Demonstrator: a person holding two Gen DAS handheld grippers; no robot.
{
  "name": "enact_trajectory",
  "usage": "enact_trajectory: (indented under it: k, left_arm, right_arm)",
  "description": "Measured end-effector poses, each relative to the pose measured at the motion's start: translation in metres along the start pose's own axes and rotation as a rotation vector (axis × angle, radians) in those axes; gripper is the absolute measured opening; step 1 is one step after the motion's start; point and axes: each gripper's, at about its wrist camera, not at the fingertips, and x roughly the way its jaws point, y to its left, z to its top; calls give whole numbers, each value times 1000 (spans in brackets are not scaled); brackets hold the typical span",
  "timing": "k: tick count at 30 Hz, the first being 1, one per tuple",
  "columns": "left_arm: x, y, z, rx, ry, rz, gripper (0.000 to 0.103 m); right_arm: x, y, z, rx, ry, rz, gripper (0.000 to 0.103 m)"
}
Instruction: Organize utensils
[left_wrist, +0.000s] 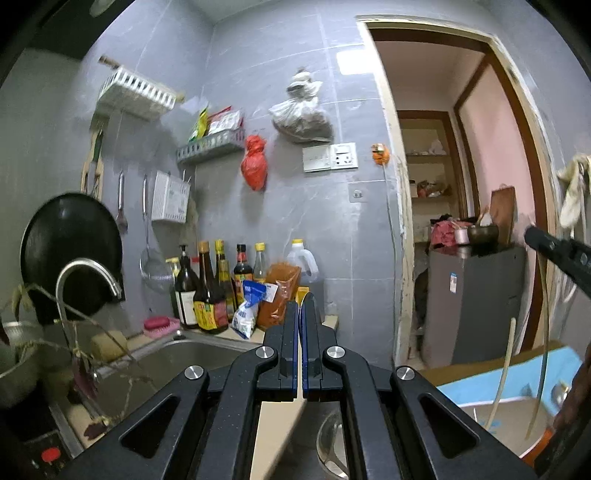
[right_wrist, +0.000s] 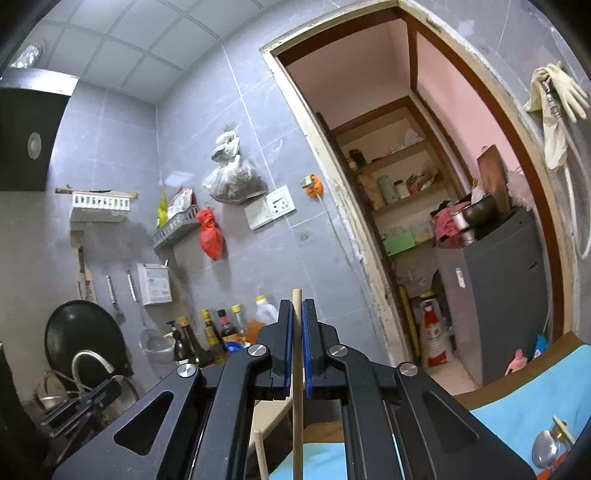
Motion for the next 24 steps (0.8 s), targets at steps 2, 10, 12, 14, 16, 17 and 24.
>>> enact_trajectory:
  k: [2,10,12,14,16,17,24]
  left_arm:
    - [0,-3,-4,18,-3,-3,0]
    - [5,-9,-15,51,51,-36,0]
    - [4,-11,-17,61,70,-45,0]
    - [3,-11,-18,54,89,-68,0]
    - [3,-10,-17,35,110,-89,1]
    - [3,-8,-16,18,123,-101,1]
    - [2,-4,-2,-114,193,-174,22]
  right_arm:
    - [-1,4,-4,-24,-4,-16,3]
    - [-3,12,-17,-80,25,-15,4]
    - [-3,11,-18,-81,38,-12,4]
    - [-4,10,-19,-83,53,-5,4]
    - [-6,9,-19,-90,72,2,5]
    - [-6,8,-19,-90,86,11,5]
    - [-17,3,-8,-79,133,30,23]
